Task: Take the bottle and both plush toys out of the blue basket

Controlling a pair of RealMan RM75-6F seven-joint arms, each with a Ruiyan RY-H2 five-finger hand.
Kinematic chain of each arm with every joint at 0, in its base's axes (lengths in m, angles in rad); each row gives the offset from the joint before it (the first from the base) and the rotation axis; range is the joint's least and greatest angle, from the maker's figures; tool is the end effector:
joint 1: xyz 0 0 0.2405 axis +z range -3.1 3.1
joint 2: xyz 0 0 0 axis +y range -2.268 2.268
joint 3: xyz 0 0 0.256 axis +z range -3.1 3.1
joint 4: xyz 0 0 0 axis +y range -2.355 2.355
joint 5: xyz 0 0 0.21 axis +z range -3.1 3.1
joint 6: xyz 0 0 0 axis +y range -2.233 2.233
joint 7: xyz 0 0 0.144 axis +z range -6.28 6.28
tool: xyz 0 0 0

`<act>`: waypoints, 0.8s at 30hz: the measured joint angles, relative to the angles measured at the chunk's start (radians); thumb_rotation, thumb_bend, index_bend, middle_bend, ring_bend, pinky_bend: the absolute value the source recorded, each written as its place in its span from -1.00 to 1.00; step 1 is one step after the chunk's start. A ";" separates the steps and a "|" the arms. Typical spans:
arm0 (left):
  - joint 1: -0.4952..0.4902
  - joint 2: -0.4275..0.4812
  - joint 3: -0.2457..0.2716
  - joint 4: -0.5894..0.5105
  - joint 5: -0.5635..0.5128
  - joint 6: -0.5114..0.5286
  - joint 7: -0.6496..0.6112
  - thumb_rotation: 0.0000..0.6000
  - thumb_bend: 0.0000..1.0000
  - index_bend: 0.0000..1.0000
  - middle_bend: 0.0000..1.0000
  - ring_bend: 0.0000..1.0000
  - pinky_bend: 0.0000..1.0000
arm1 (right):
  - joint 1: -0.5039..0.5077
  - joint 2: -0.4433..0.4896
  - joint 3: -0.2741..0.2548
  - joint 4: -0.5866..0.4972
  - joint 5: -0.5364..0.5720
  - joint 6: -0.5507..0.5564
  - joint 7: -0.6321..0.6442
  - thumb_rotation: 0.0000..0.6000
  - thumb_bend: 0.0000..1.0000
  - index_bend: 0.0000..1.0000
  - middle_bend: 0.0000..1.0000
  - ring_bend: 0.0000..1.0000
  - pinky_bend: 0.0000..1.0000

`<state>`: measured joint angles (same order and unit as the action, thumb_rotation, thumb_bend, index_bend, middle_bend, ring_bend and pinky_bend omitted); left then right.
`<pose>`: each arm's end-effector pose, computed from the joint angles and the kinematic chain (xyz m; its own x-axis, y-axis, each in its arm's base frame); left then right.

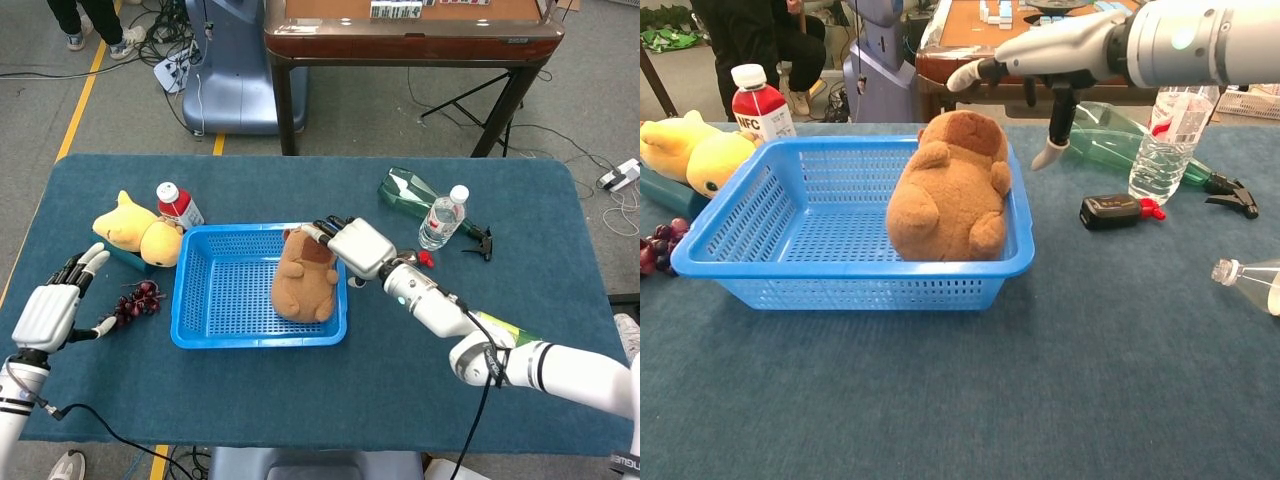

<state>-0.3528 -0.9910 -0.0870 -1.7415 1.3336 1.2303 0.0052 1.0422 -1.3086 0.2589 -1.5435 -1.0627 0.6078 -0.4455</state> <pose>-0.2652 0.2617 0.1671 0.3860 0.1189 0.9148 0.9210 -0.1063 -0.3748 -0.0552 -0.3982 0.0320 0.7098 -0.1657 0.6846 -0.6030 -0.6452 0.4691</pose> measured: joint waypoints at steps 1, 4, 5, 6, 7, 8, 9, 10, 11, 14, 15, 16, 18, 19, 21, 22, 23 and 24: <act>0.007 0.001 0.003 -0.002 0.001 0.008 0.006 1.00 -0.49 -1.00 -0.94 -1.00 -0.71 | 0.007 -0.008 -0.005 0.011 0.009 -0.001 -0.004 1.00 -0.90 -1.00 -0.83 -0.82 -0.40; 0.033 0.004 0.017 -0.009 0.006 0.034 0.019 1.00 -0.49 -1.00 -0.94 -1.00 -0.71 | 0.031 -0.030 -0.022 0.045 0.036 -0.008 -0.014 1.00 -0.90 -1.00 -0.83 -0.82 -0.40; 0.043 0.006 0.023 -0.013 0.008 0.042 0.020 1.00 -0.49 -1.00 -0.94 -1.00 -0.71 | 0.038 -0.036 -0.026 0.055 0.043 -0.008 -0.018 1.00 -0.90 -1.00 -0.83 -0.82 -0.41; 0.050 0.008 0.026 -0.015 0.009 0.047 0.020 1.00 -0.49 -1.00 -0.94 -1.00 -0.71 | 0.047 -0.044 -0.031 0.067 0.052 -0.009 -0.021 1.00 -0.90 -1.00 -0.83 -0.82 -0.41; 0.056 0.010 0.029 -0.017 0.010 0.051 0.019 1.00 -0.49 -1.00 -0.94 -1.00 -0.71 | 0.054 -0.050 -0.034 0.076 0.058 -0.009 -0.023 1.00 -0.90 -1.00 -0.83 -0.83 -0.41; 0.063 0.012 0.031 -0.019 0.011 0.057 0.016 1.00 -0.49 -1.00 -0.95 -1.00 -0.71 | 0.061 -0.056 -0.035 0.085 0.064 -0.010 -0.025 1.00 -0.90 -1.00 -0.83 -0.83 -0.42; 0.068 0.014 0.032 -0.020 0.011 0.060 0.013 1.00 -0.49 -1.00 -0.95 -1.00 -0.71 | 0.071 -0.064 -0.037 0.097 0.068 -0.009 -0.028 1.00 -0.90 -1.00 -0.84 -0.83 -0.42; 0.071 0.015 0.033 -0.020 0.011 0.064 0.010 1.00 -0.49 -1.00 -0.95 -1.00 -0.71 | 0.078 -0.071 -0.038 0.107 0.072 -0.008 -0.031 1.00 -0.90 -1.00 -0.84 -0.83 -0.43; 0.076 0.018 0.033 -0.021 0.012 0.067 0.006 1.00 -0.49 -1.00 -0.95 -1.00 -0.71 | 0.086 -0.078 -0.037 0.115 0.076 -0.006 -0.032 1.00 -0.90 -1.00 -0.84 -0.83 -0.43; 0.084 0.022 0.033 -0.020 0.011 0.070 -0.001 1.00 -0.49 -1.00 -0.96 -1.00 -0.71 | 0.111 -0.093 -0.036 0.136 0.096 -0.008 -0.033 1.00 -0.90 -1.00 -0.84 -0.83 -0.43; 0.085 0.023 0.033 -0.021 0.010 0.068 -0.003 1.00 -0.49 -1.00 -0.96 -1.00 -0.71 | 0.122 -0.099 -0.037 0.145 0.103 -0.012 -0.036 1.00 -0.90 -1.00 -0.84 -0.83 -0.43; 0.086 0.024 0.033 -0.021 0.010 0.067 -0.005 1.00 -0.49 -1.00 -0.96 -1.00 -0.71 | 0.131 -0.104 -0.039 0.151 0.108 -0.016 -0.039 1.00 -0.90 -1.00 -0.84 -0.83 -0.43; 0.088 0.025 0.033 -0.021 0.010 0.065 -0.009 1.00 -0.49 -1.00 -0.96 -1.00 -0.71 | 0.154 -0.118 -0.048 0.168 0.123 -0.026 -0.055 1.00 -0.90 -1.00 -0.84 -0.83 -0.43; 0.089 0.024 0.033 -0.020 0.011 0.065 -0.010 1.00 -0.49 -1.00 -0.97 -1.00 -0.71 | 0.164 -0.125 -0.053 0.174 0.130 -0.029 -0.065 1.00 -0.90 -1.00 -0.84 -0.83 -0.43; 0.092 0.023 0.033 -0.020 0.012 0.064 -0.014 1.00 -0.49 -1.00 -0.97 -1.00 -0.71 | 0.188 -0.144 -0.066 0.190 0.154 -0.034 -0.090 1.00 -0.90 -1.00 -0.83 -0.83 -0.43; 0.093 0.023 0.033 -0.020 0.013 0.064 -0.016 1.00 -0.49 -1.00 -0.97 -1.00 -0.71 | 0.198 -0.154 -0.072 0.197 0.166 -0.034 -0.101 1.00 -0.89 -1.00 -0.82 -0.83 -0.43; 0.094 0.023 0.033 -0.020 0.014 0.064 -0.018 1.00 -0.49 -1.00 -0.97 -1.00 -0.71 | 0.207 -0.163 -0.078 0.203 0.176 -0.032 -0.113 1.00 -0.87 -1.00 -0.80 -0.83 -0.43; 0.095 0.022 0.032 -0.018 0.014 0.064 -0.019 1.00 -0.49 -1.00 -0.97 -1.00 -0.71 | 0.217 -0.176 -0.086 0.211 0.188 -0.027 -0.131 1.00 -0.85 -0.97 -0.77 -0.83 -0.43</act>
<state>-0.2579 -0.9685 -0.0547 -1.7598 1.3480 1.2942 -0.0142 1.2588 -1.4842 0.1726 -1.3326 -0.8743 0.5803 -0.5763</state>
